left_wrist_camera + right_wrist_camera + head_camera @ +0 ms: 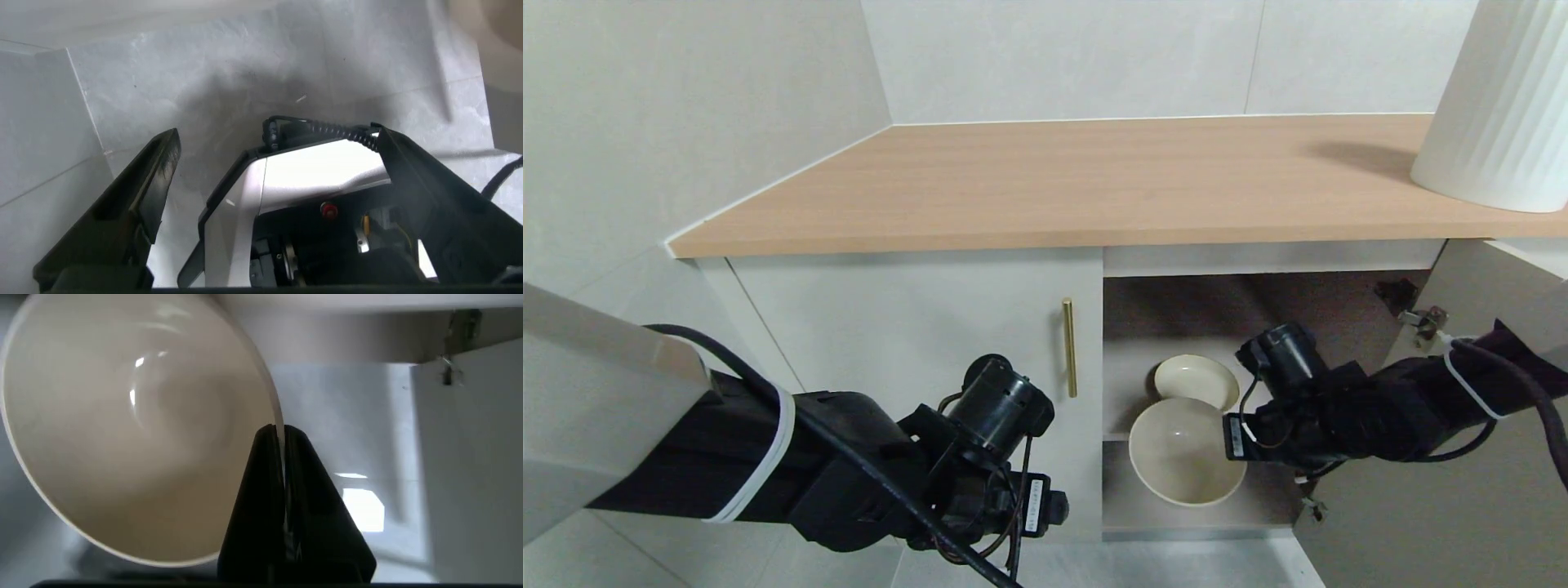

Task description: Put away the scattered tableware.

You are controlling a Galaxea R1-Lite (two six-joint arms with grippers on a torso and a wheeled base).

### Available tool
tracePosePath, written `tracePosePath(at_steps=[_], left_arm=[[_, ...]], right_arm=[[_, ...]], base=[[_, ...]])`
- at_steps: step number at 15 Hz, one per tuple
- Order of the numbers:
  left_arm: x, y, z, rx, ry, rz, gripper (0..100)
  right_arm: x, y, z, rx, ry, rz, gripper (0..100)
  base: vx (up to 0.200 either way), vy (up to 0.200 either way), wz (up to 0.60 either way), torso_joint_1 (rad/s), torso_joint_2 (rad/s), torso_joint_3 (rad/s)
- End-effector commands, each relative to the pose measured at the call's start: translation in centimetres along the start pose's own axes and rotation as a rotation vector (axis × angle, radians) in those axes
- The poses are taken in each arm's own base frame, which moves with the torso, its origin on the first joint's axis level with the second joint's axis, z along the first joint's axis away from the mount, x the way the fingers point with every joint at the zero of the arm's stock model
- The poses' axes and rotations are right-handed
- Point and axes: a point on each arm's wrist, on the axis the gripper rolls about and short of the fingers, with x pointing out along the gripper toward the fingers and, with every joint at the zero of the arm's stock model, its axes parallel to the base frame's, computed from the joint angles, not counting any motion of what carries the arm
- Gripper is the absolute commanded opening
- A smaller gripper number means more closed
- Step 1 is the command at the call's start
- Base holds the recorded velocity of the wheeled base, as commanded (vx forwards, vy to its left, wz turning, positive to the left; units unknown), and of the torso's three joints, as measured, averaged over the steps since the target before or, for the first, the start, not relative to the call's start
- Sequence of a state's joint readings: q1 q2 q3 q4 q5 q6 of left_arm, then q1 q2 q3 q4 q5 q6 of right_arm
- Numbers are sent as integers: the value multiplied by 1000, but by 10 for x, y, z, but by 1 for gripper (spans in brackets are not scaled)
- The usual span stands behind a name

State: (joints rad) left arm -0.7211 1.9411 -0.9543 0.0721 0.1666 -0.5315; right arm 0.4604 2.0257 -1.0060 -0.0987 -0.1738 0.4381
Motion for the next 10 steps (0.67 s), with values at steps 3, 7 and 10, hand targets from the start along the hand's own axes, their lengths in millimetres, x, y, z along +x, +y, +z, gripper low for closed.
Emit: tracePosePath(at_steps=[3,7,10], left_arm=[[-1,0,0,0,-3,-2,100],[-1,0,0,0,-3,-1,100],[-1,0,0,-1,-3,-1,100]], right_arm=[[4,-1,19,119,-48,16,0],[9,2,36,275,-160,73,0],[18,0,42,318,-177,65,0]], base=[[0,0,0,0,0,0],[0,0,0,0,0,0],[0,0,0,0,0,0]])
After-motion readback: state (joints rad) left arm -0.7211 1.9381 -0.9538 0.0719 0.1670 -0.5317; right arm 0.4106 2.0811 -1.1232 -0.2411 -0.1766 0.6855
